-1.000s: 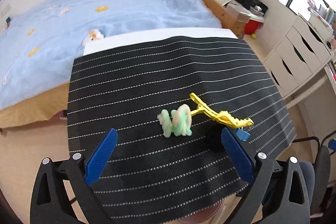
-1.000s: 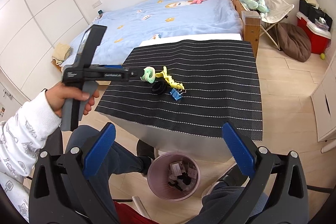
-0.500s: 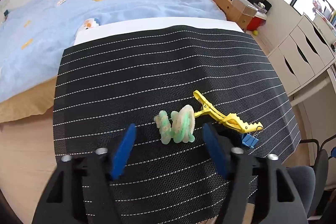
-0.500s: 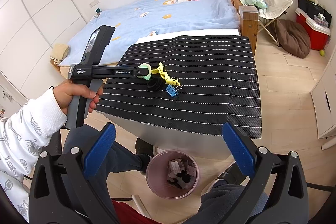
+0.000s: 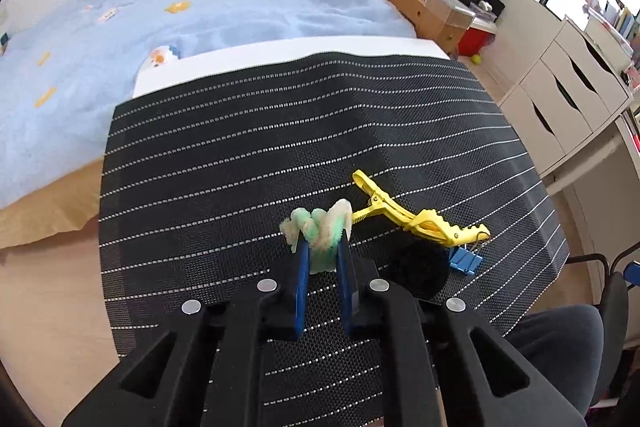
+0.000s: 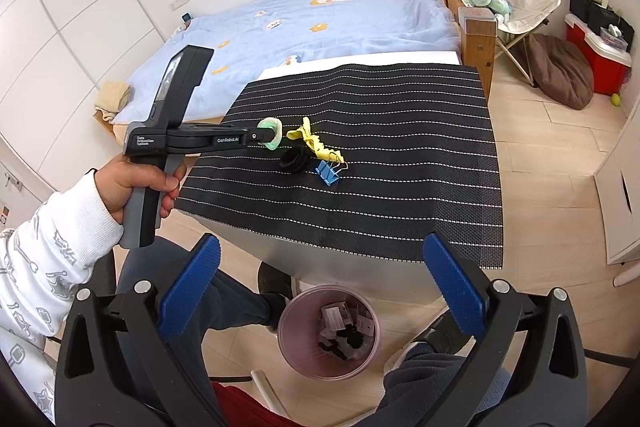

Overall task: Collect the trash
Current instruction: 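Grasp the yellow clip with the right tool while the left holds the green coil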

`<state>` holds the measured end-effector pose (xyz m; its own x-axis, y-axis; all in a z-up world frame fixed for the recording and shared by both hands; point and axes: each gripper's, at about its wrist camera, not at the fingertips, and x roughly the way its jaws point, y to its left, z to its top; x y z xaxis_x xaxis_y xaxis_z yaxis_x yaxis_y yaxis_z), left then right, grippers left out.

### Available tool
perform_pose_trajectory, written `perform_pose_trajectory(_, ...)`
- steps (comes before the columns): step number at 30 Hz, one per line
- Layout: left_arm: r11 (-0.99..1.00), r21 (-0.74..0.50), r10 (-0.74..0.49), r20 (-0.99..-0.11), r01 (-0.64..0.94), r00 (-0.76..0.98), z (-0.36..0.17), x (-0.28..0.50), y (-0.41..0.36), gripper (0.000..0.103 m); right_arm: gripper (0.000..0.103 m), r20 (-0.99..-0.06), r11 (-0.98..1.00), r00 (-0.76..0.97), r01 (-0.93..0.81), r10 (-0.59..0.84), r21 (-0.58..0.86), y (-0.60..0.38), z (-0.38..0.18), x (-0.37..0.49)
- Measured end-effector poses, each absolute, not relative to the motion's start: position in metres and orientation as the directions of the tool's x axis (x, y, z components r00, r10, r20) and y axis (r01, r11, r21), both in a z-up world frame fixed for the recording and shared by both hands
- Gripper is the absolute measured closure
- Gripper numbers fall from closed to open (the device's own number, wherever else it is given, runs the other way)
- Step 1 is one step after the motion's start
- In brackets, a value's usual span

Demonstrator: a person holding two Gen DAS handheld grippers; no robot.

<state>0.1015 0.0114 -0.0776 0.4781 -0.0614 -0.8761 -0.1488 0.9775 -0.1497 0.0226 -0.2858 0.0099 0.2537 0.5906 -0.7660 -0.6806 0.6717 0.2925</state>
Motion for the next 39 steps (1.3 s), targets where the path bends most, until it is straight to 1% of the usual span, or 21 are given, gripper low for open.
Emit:
perform_pose_trajectory(8, 0.982, -0.124, -0.029, -0.847, -0.145, 0.531, -0.055, 0.081, 0.012, 0.091, 0.003, -0.767, 0.647, 0.249, -0.714, 0.591, 0.267, -0.266, 0.016, 0.032)
perform_pose_trajectory(18, 0.987, -0.106, -0.016, -0.816, -0.122, 0.577, -0.036, 0.051, 0.005, 0.091, 0.003, -0.799, 0.607, 0.248, -0.775, 0.548, 0.175, -0.215, 0.028, 0.061)
perform_pose_trajectory(29, 0.986, -0.111, -0.016, -0.801, -0.122, 0.598, -0.03, 0.031, 0.008, 0.091, 0.003, -0.871, 0.547, 0.24, -0.836, 0.428, 0.038, -0.14, 0.02, 0.099)
perform_pose_trajectory(34, 0.983, -0.122, -0.018, -0.801, -0.134, 0.598, -0.034, 0.025, 0.012, 0.091, 0.003, -0.906, 0.515, 0.227, -0.857, 0.358, -0.012, -0.105, 0.007, 0.115)
perform_pose_trajectory(39, 0.981, -0.133, -0.021, -0.8, -0.143, 0.6, -0.035, 0.021, 0.015, 0.091, 0.003, -0.951, 0.487, 0.135, -0.873, 0.278, 0.018, -0.076, -0.02, 0.127)
